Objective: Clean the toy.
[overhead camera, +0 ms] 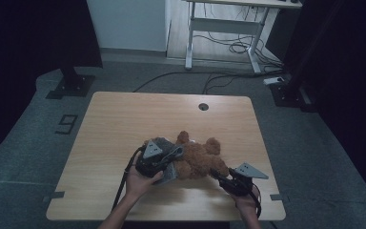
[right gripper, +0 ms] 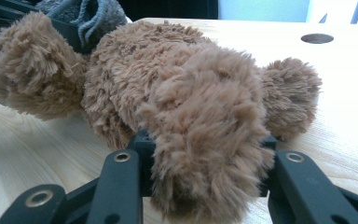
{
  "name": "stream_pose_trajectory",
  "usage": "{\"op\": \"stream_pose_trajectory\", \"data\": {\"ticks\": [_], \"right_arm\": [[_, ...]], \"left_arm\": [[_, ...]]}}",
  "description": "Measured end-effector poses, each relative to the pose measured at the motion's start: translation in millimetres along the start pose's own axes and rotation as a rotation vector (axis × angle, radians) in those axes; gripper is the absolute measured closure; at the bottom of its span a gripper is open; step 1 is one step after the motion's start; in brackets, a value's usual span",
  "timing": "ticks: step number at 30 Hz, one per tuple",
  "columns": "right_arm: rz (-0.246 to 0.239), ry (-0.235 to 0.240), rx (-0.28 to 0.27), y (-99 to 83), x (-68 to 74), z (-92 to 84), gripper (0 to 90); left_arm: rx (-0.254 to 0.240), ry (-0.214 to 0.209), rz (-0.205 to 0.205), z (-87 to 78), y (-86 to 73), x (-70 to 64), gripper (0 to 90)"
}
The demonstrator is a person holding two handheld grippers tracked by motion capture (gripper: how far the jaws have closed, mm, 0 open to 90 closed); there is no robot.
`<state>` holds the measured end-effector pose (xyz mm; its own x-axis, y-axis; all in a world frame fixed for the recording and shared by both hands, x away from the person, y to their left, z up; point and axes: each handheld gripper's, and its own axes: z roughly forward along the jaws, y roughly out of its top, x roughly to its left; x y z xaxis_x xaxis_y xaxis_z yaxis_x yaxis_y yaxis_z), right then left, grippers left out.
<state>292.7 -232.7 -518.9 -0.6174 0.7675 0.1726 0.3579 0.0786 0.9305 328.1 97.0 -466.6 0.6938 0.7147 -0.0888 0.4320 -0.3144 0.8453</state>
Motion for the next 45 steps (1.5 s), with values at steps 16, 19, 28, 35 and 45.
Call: {"op": "stream_pose_trajectory", "data": {"ticks": [16,19,28,35,45], "right_arm": [[-0.006,-0.01,0.003,0.5,-0.4,-0.7,59.6],[-0.004,-0.01,0.001,0.4,-0.2,-0.6,59.6],[-0.011,-0.006,0.004,0.6,-0.2,-0.4,59.6],[-0.005,-0.009,0.004,0.7,-1.1,-0.8,59.6],[0.013,-0.006,-0.003,1.0,-2.7,-1.6,59.5]], "left_arm": [[-0.055,0.027,-0.062,-29.3,-7.7,25.9,76.3],[-0.057,0.054,-0.074,-34.1,-10.5,31.8,76.4],[-0.046,0.123,-0.084,-40.9,-26.1,44.5,76.6],[-0.023,0.176,-0.142,-50.4,-38.1,61.7,76.8],[-0.113,0.056,-0.027,-52.1,13.0,9.3,77.2]]}}
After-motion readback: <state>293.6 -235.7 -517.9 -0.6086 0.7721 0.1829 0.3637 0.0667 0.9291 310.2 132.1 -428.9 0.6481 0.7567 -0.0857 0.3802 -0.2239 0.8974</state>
